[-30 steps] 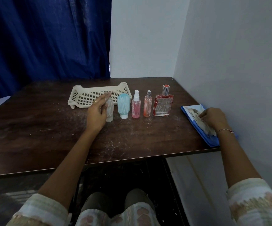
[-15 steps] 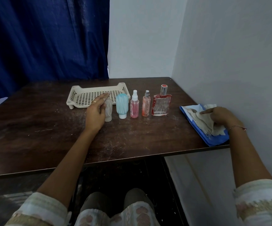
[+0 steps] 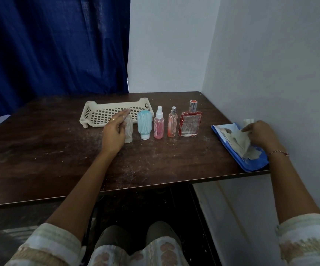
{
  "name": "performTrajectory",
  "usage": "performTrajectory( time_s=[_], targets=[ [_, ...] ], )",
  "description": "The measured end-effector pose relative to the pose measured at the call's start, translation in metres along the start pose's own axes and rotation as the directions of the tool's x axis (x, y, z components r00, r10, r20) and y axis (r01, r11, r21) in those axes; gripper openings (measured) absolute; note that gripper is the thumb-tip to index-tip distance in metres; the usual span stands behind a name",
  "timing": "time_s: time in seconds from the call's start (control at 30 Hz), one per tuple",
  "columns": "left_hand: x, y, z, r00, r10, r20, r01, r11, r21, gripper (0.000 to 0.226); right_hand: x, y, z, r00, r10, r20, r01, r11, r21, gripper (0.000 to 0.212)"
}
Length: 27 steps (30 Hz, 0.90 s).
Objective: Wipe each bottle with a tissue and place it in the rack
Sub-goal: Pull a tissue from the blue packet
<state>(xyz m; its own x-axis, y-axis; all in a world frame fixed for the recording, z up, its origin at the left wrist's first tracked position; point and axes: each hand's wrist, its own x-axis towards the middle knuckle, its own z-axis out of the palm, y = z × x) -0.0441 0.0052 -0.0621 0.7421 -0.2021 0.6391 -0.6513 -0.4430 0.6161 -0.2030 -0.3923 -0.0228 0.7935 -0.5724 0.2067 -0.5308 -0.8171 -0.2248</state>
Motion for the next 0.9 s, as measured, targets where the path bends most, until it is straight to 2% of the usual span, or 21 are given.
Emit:
performTrajectory(
  time_s=[0.1,0.3,0.63,0.7,0.8,0.9],
  targets=[
    [0.000,0.000,0.000,1.000,-0.003,-0.004,0.002,1.000,-0.020,0.046,-0.004,-0.006,0.008,0.993,0.023,0.117,-0.017,0.999,-0.050,0.016],
    [0.000,0.000,0.000,1.000,0.000,-0.006,0.000,1.000,-0.023,0.046,-0.001,-0.010,0.013,0.985,0.044,0.165,-0.028,0.995,-0.097,0.019],
    [0.000,0.002,0.001,1.000,-0.029,-0.002,0.029,0.999,-0.023,0.047,0.011,-0.009,-0.017,0.906,0.070,0.417,0.036,0.969,-0.242,0.031],
    [0.000,0.002,0.000,1.000,-0.030,-0.007,0.030,0.999,-0.019,0.047,0.014,-0.006,-0.018,0.894,0.085,0.439,0.053,0.955,-0.292,0.036],
    [0.001,0.003,0.000,1.000,-0.029,-0.008,0.029,0.999,-0.014,0.047,0.017,-0.004,-0.021,0.884,0.115,0.454,0.064,0.930,-0.361,0.059],
    [0.001,0.003,0.000,1.000,-0.025,-0.003,0.025,1.000,-0.015,0.047,0.015,-0.007,-0.029,0.889,0.117,0.443,0.072,0.919,-0.389,0.066]
  ],
)
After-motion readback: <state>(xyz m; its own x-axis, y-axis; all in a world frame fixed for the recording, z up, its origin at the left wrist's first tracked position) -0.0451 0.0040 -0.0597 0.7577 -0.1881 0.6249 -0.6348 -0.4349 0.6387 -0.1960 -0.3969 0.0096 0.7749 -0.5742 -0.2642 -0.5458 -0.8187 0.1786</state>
